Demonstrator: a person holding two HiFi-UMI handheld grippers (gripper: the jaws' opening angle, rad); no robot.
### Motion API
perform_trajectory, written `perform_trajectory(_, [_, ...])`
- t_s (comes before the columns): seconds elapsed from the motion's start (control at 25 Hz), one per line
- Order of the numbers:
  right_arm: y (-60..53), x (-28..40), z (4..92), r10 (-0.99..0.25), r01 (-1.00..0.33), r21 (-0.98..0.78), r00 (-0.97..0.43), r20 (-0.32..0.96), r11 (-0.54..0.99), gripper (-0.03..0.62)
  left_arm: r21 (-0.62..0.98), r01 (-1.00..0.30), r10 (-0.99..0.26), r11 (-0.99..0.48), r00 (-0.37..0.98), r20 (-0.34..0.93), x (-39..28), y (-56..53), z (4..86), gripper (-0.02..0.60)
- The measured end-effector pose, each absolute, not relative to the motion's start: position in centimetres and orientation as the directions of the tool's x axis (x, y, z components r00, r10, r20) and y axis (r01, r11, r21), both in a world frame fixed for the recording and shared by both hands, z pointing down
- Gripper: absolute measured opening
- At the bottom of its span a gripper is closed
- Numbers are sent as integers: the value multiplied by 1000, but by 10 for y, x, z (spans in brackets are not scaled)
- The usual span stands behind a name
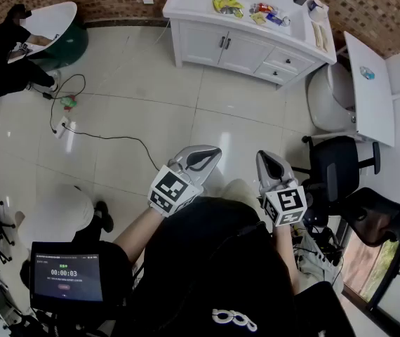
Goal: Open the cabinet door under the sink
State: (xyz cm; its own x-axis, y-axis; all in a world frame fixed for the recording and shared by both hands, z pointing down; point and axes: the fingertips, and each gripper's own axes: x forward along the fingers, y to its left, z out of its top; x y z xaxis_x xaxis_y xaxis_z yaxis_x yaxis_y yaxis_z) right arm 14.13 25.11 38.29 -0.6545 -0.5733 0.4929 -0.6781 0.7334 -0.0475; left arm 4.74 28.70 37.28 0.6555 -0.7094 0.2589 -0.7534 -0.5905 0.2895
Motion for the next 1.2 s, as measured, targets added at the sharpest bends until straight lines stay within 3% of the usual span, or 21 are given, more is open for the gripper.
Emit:
perform_trajectory(0.4, [231,139,391,-564,-669,-56,-665,490,741,-9,279,-758,-712,-590,651,262,39,264,376,15])
perform_trajectory(0.88, [18,96,428,-455,-581,-130,-739,497,803,-9,306,-794,-702,-525,608,372,11,62,417,15])
perform_trajectory(1.2, [-91,106,459,-379,-514,-145,-769,514,846,-9,312,-855,-749,-414,515,417,9,-48,434,15])
